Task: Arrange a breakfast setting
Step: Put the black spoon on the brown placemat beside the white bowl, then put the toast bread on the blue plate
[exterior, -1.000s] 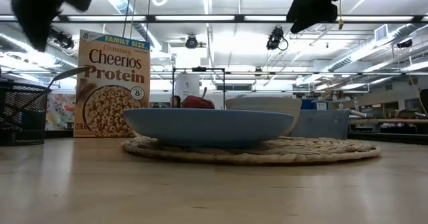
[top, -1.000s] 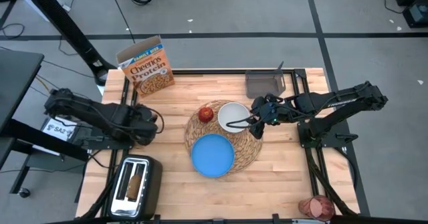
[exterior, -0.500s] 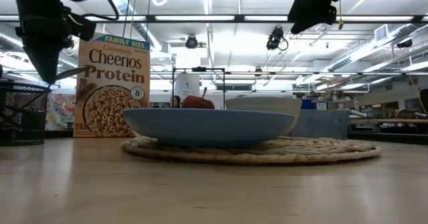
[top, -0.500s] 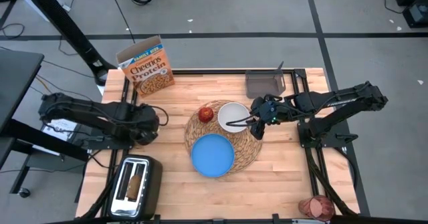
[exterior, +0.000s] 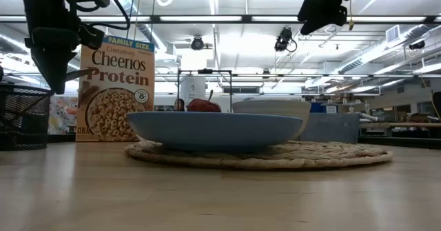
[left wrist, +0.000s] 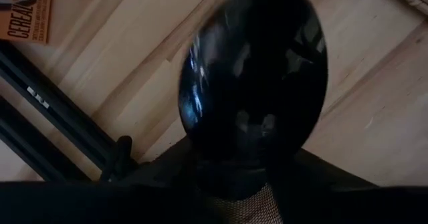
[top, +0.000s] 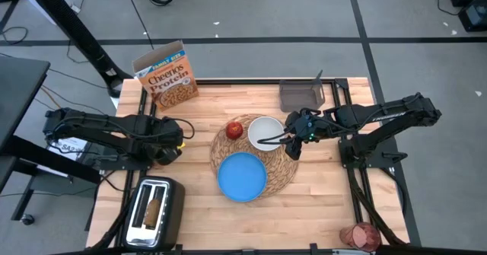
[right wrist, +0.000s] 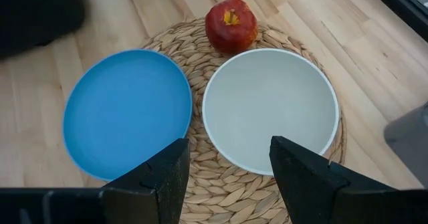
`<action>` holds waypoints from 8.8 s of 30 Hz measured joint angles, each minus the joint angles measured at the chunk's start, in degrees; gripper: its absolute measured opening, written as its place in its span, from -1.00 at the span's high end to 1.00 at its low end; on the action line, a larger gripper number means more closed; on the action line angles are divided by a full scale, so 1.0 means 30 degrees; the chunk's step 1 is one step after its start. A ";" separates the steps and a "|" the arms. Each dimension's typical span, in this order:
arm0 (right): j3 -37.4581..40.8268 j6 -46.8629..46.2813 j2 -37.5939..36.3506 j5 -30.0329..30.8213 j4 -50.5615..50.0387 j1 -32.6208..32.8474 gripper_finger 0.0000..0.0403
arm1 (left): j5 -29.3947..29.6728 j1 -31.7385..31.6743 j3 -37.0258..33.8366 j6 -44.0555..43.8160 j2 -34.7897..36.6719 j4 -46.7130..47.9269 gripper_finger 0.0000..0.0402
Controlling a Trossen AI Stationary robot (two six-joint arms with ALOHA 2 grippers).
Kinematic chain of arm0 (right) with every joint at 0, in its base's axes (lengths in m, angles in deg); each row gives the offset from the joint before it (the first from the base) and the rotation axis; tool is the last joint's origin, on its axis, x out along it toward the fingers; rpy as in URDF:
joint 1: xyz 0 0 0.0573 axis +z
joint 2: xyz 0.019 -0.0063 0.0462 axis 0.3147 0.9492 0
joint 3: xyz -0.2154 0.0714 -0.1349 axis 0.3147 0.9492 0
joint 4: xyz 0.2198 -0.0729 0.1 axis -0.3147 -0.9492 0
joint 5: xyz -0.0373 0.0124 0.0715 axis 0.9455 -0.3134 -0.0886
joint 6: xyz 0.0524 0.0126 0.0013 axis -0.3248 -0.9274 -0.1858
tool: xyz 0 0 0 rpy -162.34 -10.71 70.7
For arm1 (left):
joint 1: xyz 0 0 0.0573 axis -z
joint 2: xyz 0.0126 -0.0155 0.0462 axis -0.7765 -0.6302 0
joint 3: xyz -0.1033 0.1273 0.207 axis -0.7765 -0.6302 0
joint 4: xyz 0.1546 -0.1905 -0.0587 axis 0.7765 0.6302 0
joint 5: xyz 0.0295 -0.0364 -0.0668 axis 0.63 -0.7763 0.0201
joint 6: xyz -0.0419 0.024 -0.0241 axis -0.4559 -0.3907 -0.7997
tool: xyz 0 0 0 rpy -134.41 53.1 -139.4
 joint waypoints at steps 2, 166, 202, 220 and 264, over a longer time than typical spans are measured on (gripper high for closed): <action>0.0004 0.0000 0.0000 0.0000 -0.0002 0.0000 -0.06 | 0.0002 0.0000 0.0000 -0.0027 0.0000 -0.0025 0.31; 1.2801 -2.8936 0.2383 0.3206 1.3963 0.5840 0.95 | 0.2484 0.7402 0.9369 0.3621 -0.1617 -0.7402 -0.06; 0.8540 -2.1888 0.3110 0.3591 0.4260 0.4280 0.46 | 0.2813 0.7388 0.9391 0.3630 -0.0721 -0.7687 -0.06; 0.8415 -1.8399 0.5552 0.3085 0.5034 0.1554 0.48 | 0.2972 0.7388 0.9406 0.3111 -0.0729 -0.7694 -0.06; 0.8415 -1.4056 0.2139 0.1403 0.4403 0.1092 0.43 | 0.1524 0.7969 0.9424 0.2363 -0.0756 -1.0265 -0.06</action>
